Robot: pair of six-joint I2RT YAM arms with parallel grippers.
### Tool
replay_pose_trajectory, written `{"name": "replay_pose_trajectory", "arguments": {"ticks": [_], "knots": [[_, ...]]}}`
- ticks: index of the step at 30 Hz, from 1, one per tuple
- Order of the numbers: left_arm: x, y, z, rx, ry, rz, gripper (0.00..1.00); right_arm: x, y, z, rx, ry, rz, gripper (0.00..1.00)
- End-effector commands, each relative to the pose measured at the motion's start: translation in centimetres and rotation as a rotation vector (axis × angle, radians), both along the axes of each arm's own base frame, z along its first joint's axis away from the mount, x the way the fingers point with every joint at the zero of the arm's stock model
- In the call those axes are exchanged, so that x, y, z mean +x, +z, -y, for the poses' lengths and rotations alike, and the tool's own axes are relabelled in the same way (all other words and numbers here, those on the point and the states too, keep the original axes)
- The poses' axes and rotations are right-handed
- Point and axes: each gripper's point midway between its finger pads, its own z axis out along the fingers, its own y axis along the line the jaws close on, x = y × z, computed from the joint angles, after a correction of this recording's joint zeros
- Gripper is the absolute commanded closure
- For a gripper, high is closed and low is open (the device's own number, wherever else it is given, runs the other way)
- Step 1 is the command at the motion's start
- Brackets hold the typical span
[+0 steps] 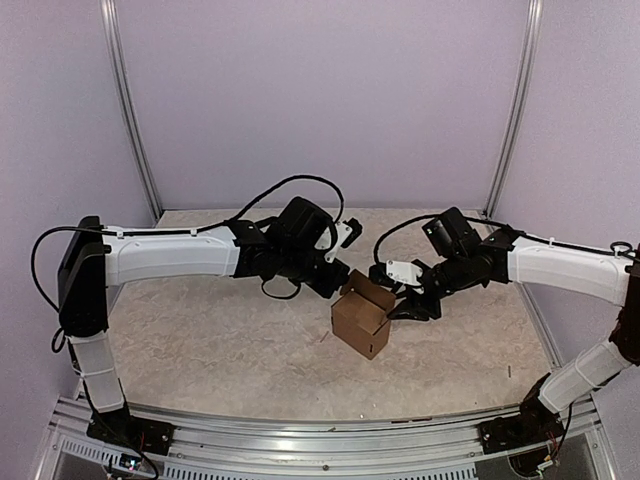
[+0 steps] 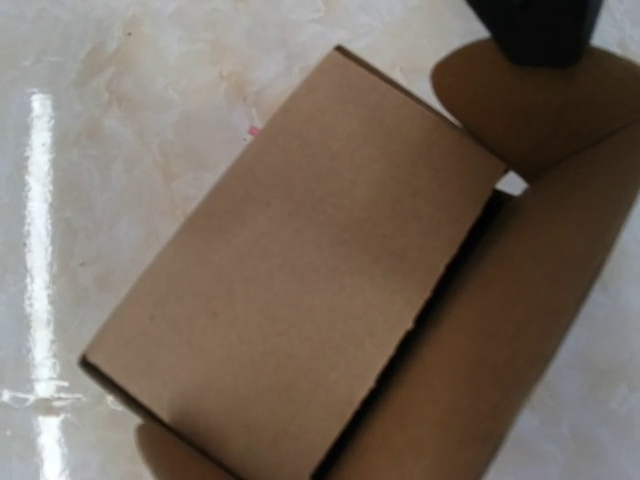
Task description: Fold the paper box
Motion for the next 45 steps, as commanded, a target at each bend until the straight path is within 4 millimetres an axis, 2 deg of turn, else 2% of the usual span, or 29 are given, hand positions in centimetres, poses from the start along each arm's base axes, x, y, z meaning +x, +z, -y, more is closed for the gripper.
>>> {"name": "replay_pose_trajectory", "arguments": {"ticks": [1,6,16,28,45], "knots": [[-1.0,-1.1,-0.8,0.045,-0.011,-0.075,1.0,-0.5,-0.4,-0.2,-0.023,0.024,-0.001,0.55],[-1.3,-1.1,-0.7,0.04,-0.019,-0.087,1.0,-0.4,-0.6,-0.4,-0.033,0.026,0.001,0.55],[-2.1,-2.5,-1.0,0.057,-0.009,-0.123,1.0,-0.8,-1.0,-0.6,-0.061,0.045,0.012,0.55],[-3.8,-4.3,-1.8,0.087,0.013,-0.176,1.0,-1.1,-0.5,-0.6,-0.058,0.057,0.023,0.54],[-5.8,-6.6,-2.7,0.11,0.048,-0.178,1.0,-1.9,-1.0,-0.6,-0.124,0.087,0.074,0.55]]}}
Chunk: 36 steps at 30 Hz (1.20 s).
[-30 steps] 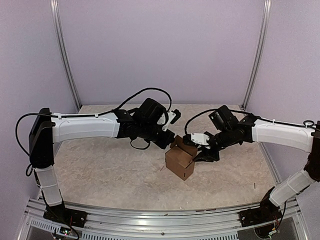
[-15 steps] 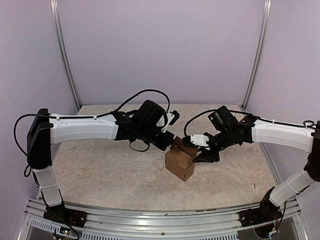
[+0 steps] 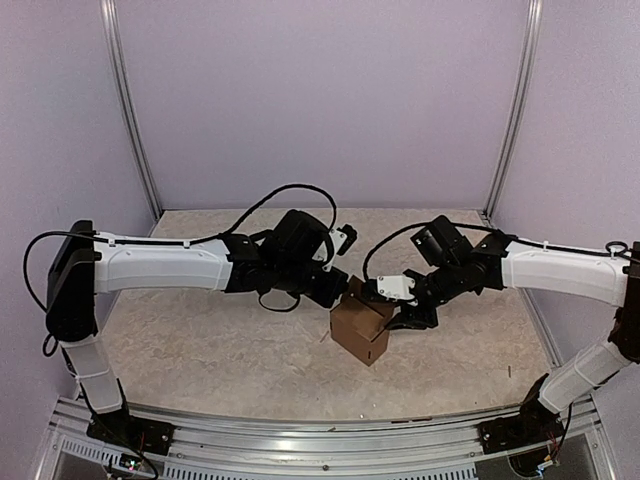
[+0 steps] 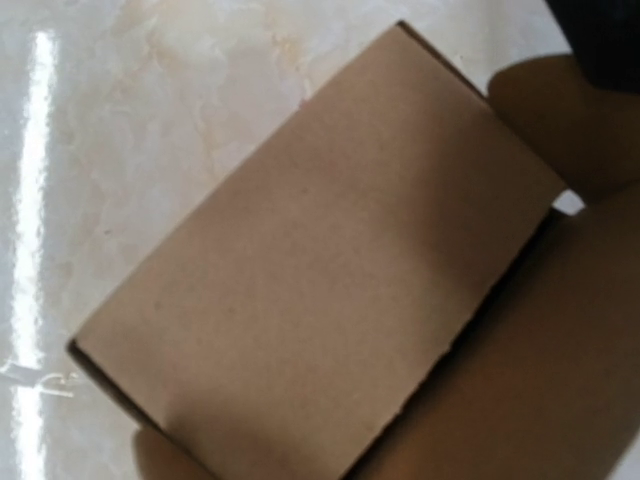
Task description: Fold the paper box
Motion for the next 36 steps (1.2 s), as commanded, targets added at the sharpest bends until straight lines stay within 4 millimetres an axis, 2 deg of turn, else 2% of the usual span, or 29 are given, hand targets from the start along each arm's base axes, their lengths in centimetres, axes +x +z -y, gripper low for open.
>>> {"name": "replay_pose_trajectory", "arguments": {"ticks": [1,6,12,17,24,36], "knots": [[-3.8,-6.1,-2.6,0.161,-0.022,-0.139,1.0,-0.3,0.2,0.2,-0.043,0.011,0.035,0.55],[-3.6,-6.3,-3.1,0.157,0.006,-0.103,1.0,-0.5,0.3,0.5,-0.079,0.009,0.046,0.57],[-3.4,-6.1,-2.8,0.12,0.015,-0.078,1.0,-0.3,1.0,1.1,-0.098,-0.024,0.058,0.59],[-3.5,-6.3,-2.6,0.125,0.013,-0.072,1.0,-0.4,1.8,0.6,-0.074,-0.028,0.037,0.62],[-3.8,-6.4,-2.8,0.127,0.017,-0.072,1.0,-0.3,1.4,0.3,-0.078,-0.029,0.018,0.66],[-4.1,-6.9,-2.6,0.138,0.014,-0.086,1.0,-0.4,1.0,0.5,-0.09,-0.033,0.02,0.68]]}}
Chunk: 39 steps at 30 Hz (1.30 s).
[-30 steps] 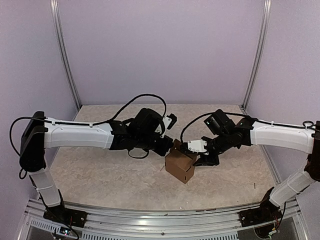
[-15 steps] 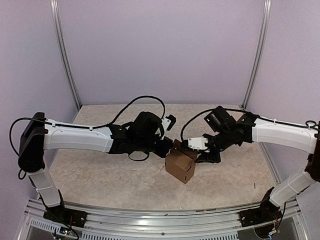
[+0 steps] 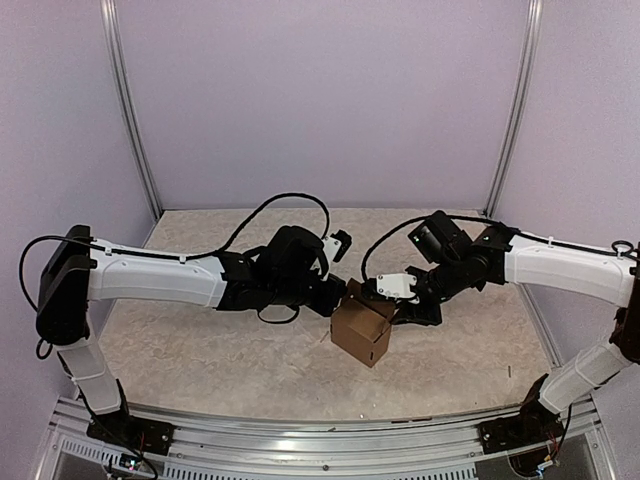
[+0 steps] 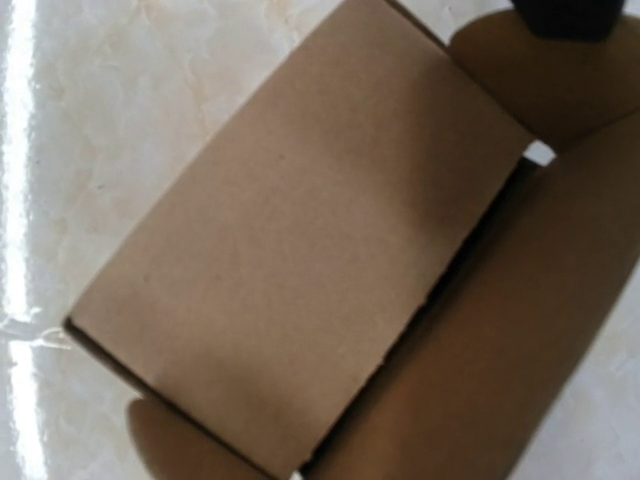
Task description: Fold the paper box
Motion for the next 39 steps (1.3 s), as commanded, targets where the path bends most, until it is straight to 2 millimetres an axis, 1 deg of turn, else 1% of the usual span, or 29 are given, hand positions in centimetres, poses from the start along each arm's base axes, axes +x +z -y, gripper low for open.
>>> {"name": "replay_pose_trajectory", "arguments": {"ticks": [1,5,9,19,23,27,33,39], "knots": [[-3.3,-6.4,-2.4,0.202,-0.037,-0.147,1.0,-0.2,0.1,-0.4,0.003,0.005,0.002,0.68],[-3.2,-6.2,-2.6,0.213,-0.034,-0.141,1.0,-0.2,0.3,-0.5,0.007,0.009,0.004,0.68],[-3.4,-6.8,-2.8,0.212,-0.032,-0.153,1.0,-0.3,0.3,-0.7,-0.003,0.013,0.016,0.68],[-4.0,-8.0,-3.0,0.212,-0.023,-0.173,1.0,-0.7,-0.5,-0.9,-0.043,0.032,0.041,0.69],[-3.9,-8.3,-3.5,0.235,-0.017,-0.164,1.0,-0.7,-0.6,-0.9,-0.047,0.033,0.043,0.69],[-3.4,-7.9,-4.1,0.274,-0.01,-0.13,1.0,-0.7,-0.6,-0.9,-0.05,0.033,0.044,0.69],[-2.7,-6.4,-4.9,0.282,-0.014,-0.1,1.0,-0.8,-0.7,-0.8,-0.057,0.037,0.046,0.69],[-2.9,-6.7,-4.9,0.278,-0.026,-0.13,1.0,-0.7,-0.6,-0.8,-0.057,0.037,0.048,0.7]]}}
